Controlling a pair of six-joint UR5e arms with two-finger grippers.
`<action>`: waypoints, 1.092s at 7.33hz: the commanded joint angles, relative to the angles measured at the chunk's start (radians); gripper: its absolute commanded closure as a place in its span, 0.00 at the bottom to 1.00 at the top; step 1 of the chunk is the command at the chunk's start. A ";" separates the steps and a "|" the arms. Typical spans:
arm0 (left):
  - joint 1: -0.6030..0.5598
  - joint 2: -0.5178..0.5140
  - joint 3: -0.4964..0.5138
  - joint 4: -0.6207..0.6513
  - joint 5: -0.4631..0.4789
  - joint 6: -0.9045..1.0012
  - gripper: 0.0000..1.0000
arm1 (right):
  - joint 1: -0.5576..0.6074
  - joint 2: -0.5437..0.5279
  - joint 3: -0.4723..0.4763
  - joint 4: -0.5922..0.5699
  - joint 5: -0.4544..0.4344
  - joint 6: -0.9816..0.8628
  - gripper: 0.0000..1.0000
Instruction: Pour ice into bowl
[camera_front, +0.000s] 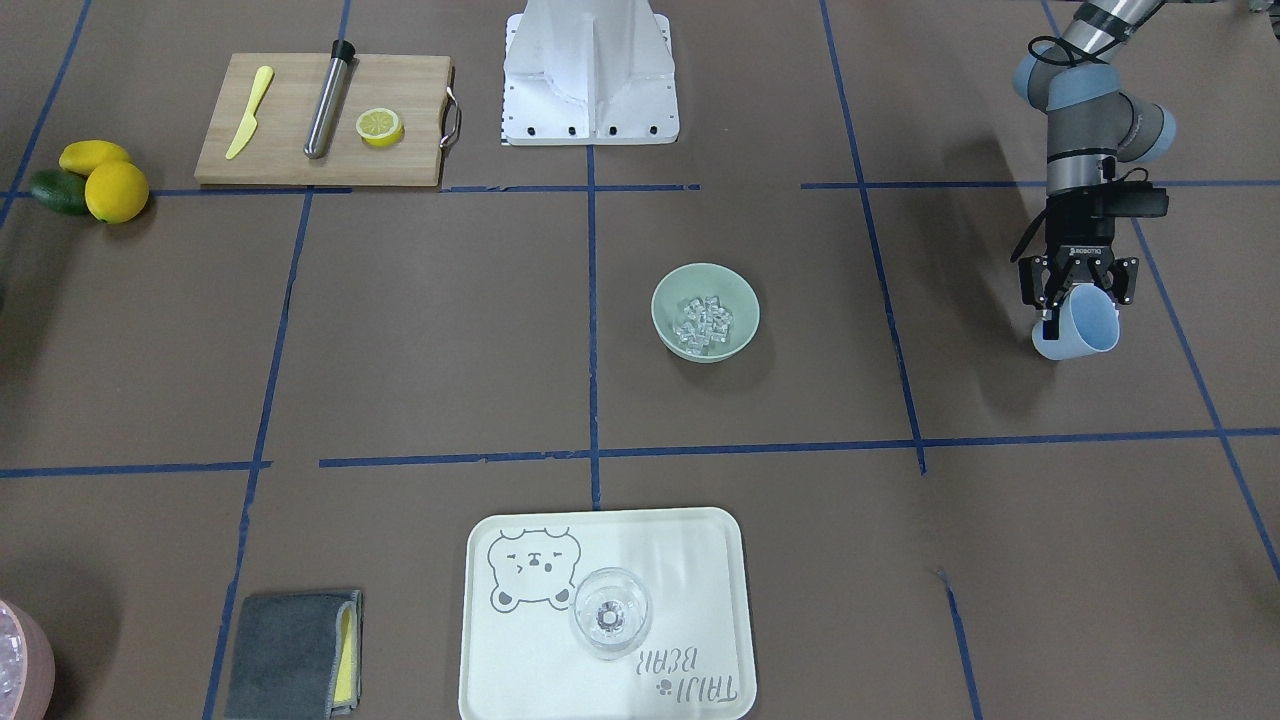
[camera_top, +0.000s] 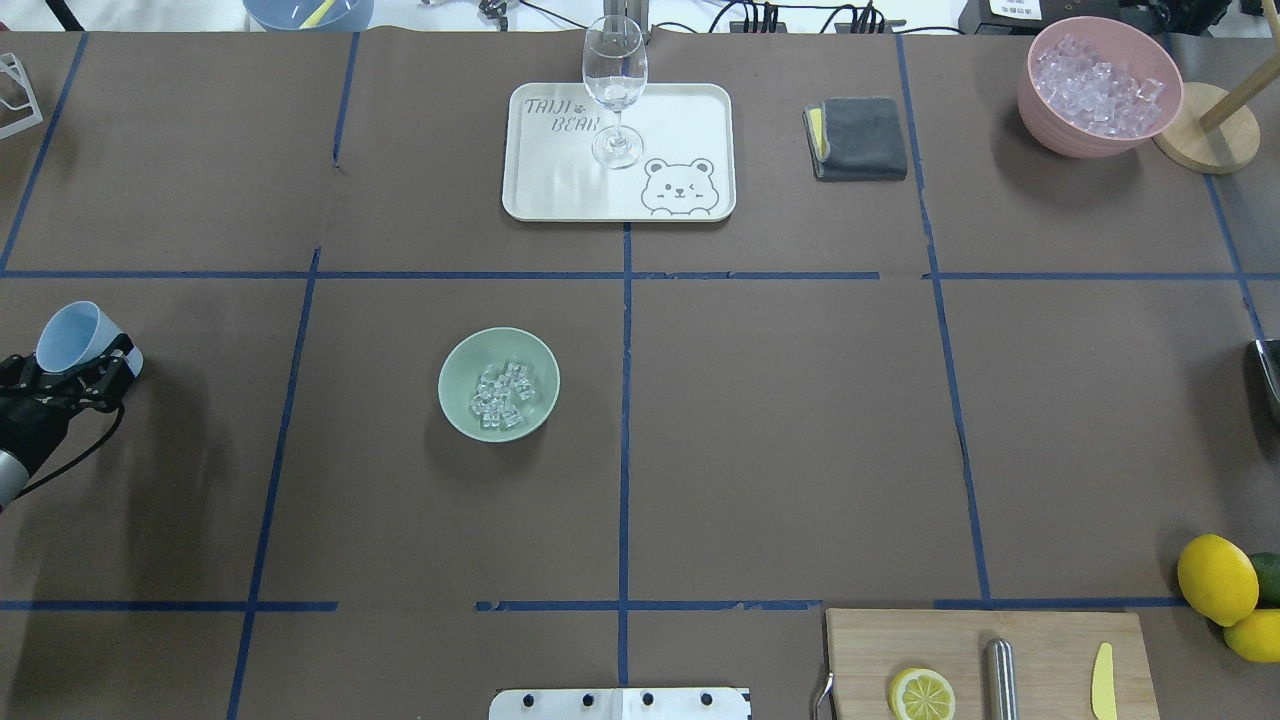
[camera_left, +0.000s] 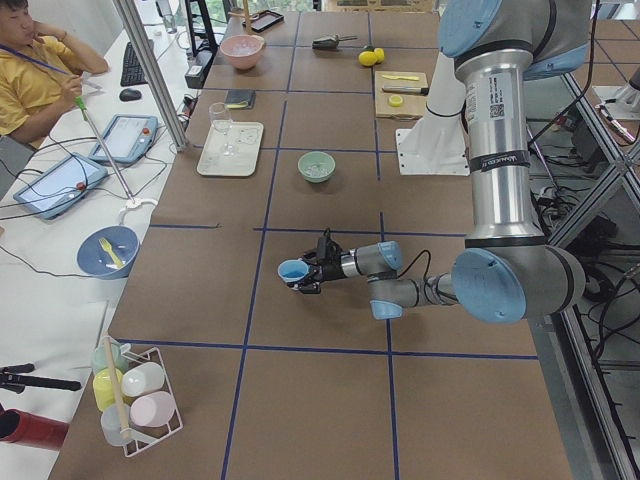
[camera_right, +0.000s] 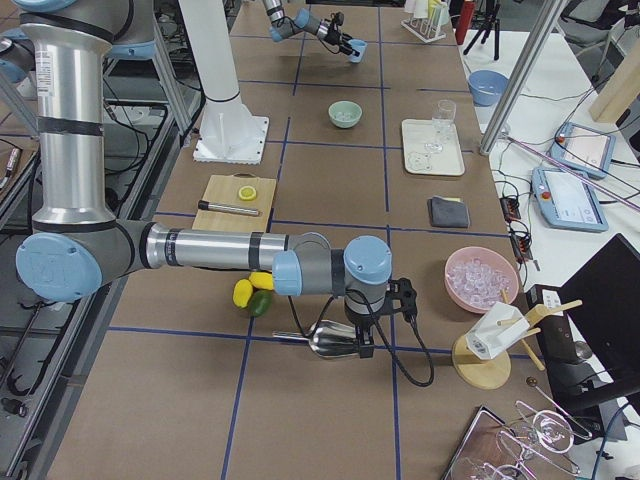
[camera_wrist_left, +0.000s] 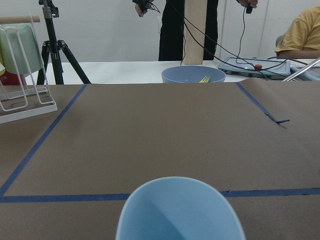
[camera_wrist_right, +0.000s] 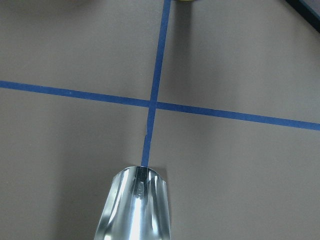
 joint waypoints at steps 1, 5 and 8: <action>0.020 0.000 0.001 0.002 0.002 0.000 0.81 | 0.000 0.001 -0.001 0.000 0.000 -0.001 0.00; 0.037 0.000 0.000 0.002 0.000 0.004 0.12 | 0.000 0.004 0.000 0.000 0.000 -0.001 0.00; 0.036 0.009 -0.012 -0.009 0.000 0.016 0.00 | 0.000 0.004 0.000 0.000 0.000 -0.001 0.00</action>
